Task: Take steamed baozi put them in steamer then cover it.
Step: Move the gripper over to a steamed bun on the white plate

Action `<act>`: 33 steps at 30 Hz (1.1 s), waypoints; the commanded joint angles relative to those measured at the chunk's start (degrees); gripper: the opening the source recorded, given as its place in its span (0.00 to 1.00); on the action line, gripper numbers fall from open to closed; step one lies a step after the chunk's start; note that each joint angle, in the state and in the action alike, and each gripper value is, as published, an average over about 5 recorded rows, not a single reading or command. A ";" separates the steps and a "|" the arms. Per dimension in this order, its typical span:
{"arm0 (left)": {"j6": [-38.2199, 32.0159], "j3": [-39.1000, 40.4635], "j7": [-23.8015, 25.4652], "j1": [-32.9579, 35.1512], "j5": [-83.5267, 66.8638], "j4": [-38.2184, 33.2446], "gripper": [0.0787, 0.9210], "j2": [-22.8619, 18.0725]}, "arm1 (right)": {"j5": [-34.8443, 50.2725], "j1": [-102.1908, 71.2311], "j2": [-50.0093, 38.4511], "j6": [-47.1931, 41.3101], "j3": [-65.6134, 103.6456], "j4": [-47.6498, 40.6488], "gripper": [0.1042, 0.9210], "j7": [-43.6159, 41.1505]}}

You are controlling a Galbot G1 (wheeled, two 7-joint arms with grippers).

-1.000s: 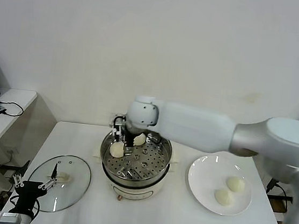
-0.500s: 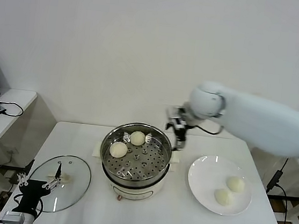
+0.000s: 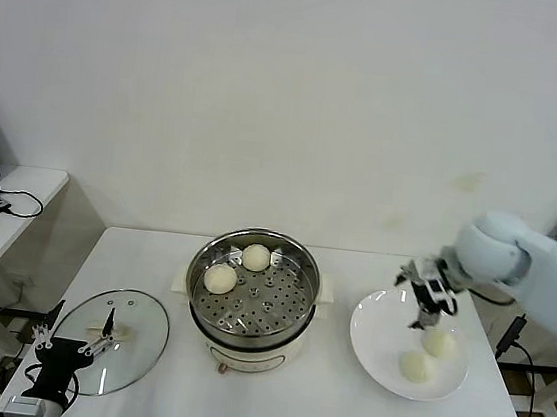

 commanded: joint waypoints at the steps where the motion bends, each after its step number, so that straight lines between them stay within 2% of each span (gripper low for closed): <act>1: -0.03 0.00 -0.02 0.19 0.20 0.10 0.88 -0.21 | -8.11 -25.44 -7.77 1.77 16.16 0.86 0.88 0.80; 11: 0.00 -0.05 0.06 0.15 0.37 0.13 0.88 -0.57 | -9.34 -31.24 -3.55 1.92 19.99 -2.74 0.88 3.10; 24: -0.02 -0.50 0.07 -0.13 0.33 0.85 0.88 -0.80 | -11.78 -31.61 1.82 2.46 20.02 -10.21 0.88 5.19; 33: -0.18 -0.63 0.02 -0.23 0.32 1.33 0.88 -0.97 | -12.14 -31.48 4.19 2.29 19.85 -12.27 0.86 6.09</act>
